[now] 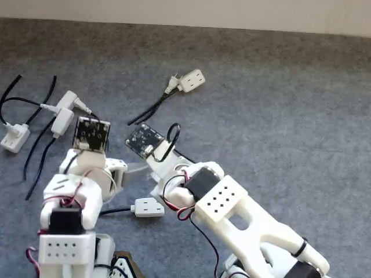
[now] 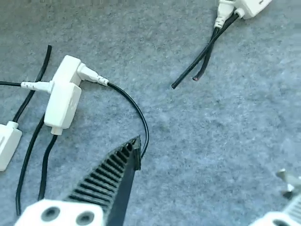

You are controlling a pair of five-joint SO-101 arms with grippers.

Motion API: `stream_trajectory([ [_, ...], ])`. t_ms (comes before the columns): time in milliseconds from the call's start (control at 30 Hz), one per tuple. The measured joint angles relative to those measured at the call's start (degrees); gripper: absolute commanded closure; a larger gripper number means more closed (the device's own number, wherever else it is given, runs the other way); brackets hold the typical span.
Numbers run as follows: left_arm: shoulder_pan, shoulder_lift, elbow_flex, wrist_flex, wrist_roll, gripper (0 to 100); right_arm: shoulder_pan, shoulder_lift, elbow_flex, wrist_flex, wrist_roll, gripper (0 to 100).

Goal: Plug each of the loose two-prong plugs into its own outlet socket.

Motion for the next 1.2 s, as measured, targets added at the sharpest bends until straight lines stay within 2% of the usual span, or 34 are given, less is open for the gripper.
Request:
stream_trajectory([
  [267,-0.18,-9.49,8.18,0.09,-1.23,50,0.0,-0.18,0.7,0.26,-0.35,99.1],
  [500,-0.18,-10.64,8.97,0.09,-1.23,50,0.0,-0.18,-5.01,6.68,-0.35,99.1],
  [733,0.88,-10.46,9.49,0.0,-1.23,51,0.0,-0.18,-16.88,15.56,0.18,99.1],
  [1000,2.99,-10.55,10.02,0.09,-1.32,53,0.26,-0.18,-19.43,16.62,0.88,99.1],
  [1200,-2.29,-9.85,3.34,1.85,-1.49,53,3.6,0.26,-18.55,18.81,2.73,99.1],
])
